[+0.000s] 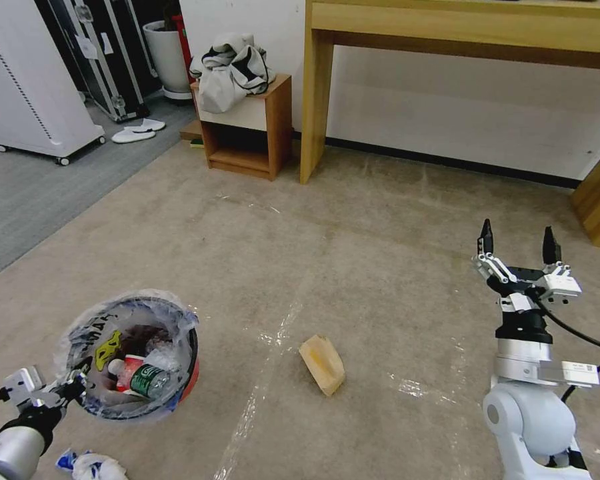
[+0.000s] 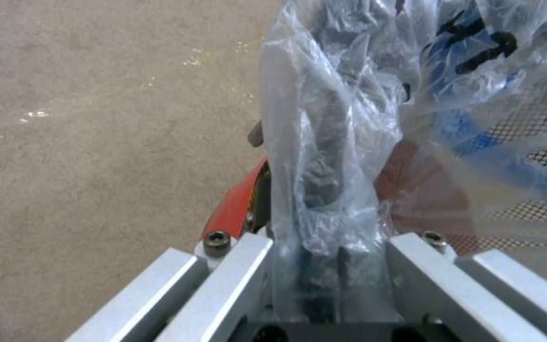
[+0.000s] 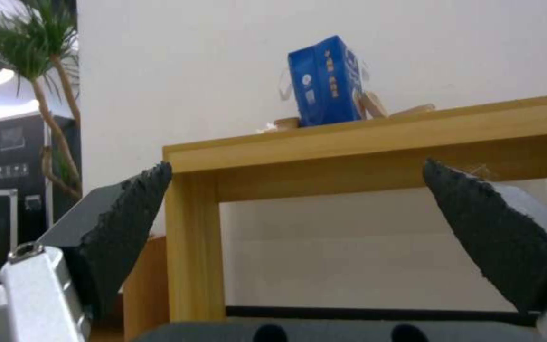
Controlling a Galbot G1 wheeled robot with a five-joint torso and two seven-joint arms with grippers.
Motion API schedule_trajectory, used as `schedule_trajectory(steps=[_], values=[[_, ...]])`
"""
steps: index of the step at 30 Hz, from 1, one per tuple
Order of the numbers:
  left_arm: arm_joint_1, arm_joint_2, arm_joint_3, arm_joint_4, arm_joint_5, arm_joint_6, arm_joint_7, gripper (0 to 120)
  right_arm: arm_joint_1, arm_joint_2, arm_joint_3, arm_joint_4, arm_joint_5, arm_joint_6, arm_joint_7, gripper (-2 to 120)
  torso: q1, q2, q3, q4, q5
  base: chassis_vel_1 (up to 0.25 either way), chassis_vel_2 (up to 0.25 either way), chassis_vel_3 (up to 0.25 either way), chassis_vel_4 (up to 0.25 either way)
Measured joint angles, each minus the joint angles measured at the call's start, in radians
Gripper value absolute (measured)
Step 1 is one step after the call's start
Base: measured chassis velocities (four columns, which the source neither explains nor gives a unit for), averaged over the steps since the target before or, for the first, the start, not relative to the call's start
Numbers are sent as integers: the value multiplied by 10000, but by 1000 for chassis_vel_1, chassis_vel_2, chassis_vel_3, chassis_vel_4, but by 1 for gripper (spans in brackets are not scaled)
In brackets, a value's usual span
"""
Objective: Pick up the trash bin and place the garbage on the floor into it.
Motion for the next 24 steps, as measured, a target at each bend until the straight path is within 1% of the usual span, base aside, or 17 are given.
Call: schedule_trajectory(steps=[24], values=[[-33, 71, 48, 139, 51, -34, 65, 1, -72, 64, -62, -42, -52, 77, -225, 100, 0, 0, 0, 0, 0, 0, 0, 0, 0]])
